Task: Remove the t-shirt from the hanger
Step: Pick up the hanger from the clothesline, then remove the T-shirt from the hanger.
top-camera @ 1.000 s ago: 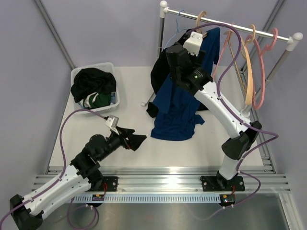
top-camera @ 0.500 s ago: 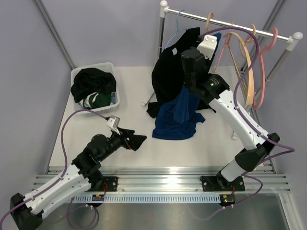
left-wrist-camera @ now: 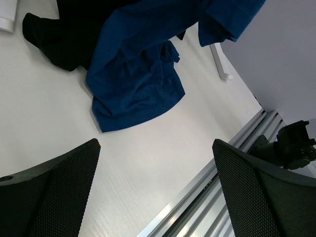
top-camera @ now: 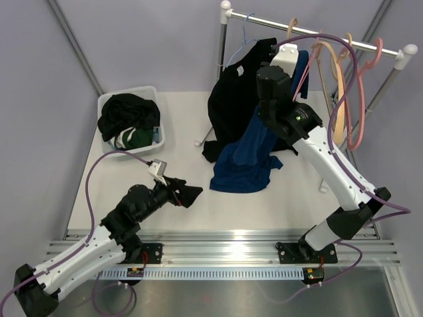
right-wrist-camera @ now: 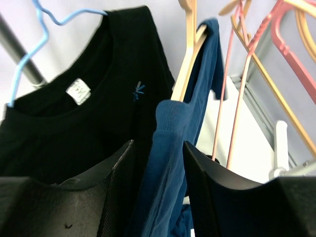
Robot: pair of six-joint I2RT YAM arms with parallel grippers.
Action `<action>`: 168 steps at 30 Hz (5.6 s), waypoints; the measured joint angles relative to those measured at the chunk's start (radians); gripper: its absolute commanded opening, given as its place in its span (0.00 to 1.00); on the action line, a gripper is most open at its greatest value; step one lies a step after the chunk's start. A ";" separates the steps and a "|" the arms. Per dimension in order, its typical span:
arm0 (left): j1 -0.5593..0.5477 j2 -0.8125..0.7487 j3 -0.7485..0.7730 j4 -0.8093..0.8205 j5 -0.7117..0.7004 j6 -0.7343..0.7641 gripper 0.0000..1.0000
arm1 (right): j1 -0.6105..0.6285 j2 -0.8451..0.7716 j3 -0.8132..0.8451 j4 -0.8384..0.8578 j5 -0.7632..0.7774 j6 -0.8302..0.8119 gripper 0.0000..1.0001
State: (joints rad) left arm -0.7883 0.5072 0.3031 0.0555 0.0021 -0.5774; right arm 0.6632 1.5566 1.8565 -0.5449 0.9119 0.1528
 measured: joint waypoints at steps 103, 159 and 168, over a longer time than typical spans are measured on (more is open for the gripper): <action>0.000 -0.142 0.116 -0.130 0.050 0.013 0.99 | -0.030 -0.421 -0.040 -0.285 -0.459 -0.012 0.00; 0.000 0.393 0.817 0.022 0.793 0.031 0.78 | -0.031 -0.762 -0.660 -0.049 -1.839 0.154 0.00; 0.000 0.433 0.818 0.013 0.808 0.044 0.39 | -0.031 -0.735 -0.683 -0.014 -1.844 0.156 0.00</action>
State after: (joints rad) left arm -0.7883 0.9401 1.1213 0.0689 0.8097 -0.5331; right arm 0.6319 0.8215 1.1732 -0.5587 -0.9321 0.3092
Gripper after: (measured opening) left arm 0.469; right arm 0.136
